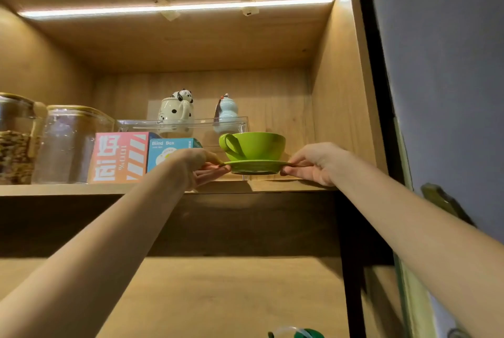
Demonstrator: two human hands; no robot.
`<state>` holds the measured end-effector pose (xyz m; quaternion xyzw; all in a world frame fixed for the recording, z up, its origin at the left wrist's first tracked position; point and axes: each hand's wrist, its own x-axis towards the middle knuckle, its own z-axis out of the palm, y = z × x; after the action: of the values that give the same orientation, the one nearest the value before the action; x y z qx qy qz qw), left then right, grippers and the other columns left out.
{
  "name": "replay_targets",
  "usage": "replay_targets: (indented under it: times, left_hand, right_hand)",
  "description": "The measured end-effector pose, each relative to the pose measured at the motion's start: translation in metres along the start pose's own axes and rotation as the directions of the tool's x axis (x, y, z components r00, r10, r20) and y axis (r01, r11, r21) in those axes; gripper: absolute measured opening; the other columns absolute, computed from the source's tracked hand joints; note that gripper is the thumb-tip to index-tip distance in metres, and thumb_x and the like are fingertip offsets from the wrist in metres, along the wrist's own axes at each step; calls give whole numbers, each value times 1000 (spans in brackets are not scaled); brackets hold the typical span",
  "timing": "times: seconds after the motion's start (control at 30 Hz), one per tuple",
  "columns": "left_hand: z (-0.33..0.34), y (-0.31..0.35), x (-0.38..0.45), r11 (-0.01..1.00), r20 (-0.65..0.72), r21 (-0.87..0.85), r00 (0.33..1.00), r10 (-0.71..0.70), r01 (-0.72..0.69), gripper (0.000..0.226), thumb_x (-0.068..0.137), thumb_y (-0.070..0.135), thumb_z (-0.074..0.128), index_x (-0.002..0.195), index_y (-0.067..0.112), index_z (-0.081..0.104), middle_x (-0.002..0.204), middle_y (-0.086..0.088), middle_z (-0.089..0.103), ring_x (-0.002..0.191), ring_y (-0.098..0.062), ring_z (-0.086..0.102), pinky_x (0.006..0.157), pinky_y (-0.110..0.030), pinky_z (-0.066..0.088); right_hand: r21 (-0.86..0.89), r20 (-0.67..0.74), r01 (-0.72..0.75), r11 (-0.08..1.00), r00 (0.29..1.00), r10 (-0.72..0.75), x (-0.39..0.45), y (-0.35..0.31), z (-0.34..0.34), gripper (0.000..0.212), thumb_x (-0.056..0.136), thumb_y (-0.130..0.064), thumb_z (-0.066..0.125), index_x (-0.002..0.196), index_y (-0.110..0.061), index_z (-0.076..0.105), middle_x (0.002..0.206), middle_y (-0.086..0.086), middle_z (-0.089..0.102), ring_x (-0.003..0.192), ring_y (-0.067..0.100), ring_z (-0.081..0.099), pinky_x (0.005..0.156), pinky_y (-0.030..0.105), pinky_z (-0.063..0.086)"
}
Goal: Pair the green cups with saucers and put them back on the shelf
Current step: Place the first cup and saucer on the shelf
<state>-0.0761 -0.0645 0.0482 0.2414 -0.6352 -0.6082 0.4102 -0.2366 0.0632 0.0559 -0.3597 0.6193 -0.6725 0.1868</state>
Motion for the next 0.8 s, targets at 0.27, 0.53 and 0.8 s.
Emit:
replay_targets:
  times: [0.27,0.53,0.8]
  left_hand:
    - [5,-4,16,993,-24,120,999,21,-18,19,85,-5,52,66,-4,51,32,-15,58,26,-17,57,31,-20,47]
    - [-1,1,31,963,-61,258,996,-69,82,12,86,3,56,75,-2,52,32,-12,59,24,-12,56,29,-14,42]
    - [-7,2,35,947,-89,308,994,-69,93,19,85,7,58,74,0,44,26,-8,53,20,-7,49,26,-8,32]
  right_hand:
    - [-293,-16,-41,955,999,38,15,-5,6,12,83,7,58,72,6,54,70,19,58,25,16,57,29,17,46]
    - [-379,-26,-26,925,1000,18,21,-5,11,18,81,5,61,65,4,53,66,16,57,21,14,53,29,18,45]
    - [-412,-28,-24,911,1000,13,29,-5,18,20,81,6,62,63,4,53,68,15,55,20,14,52,30,18,46]
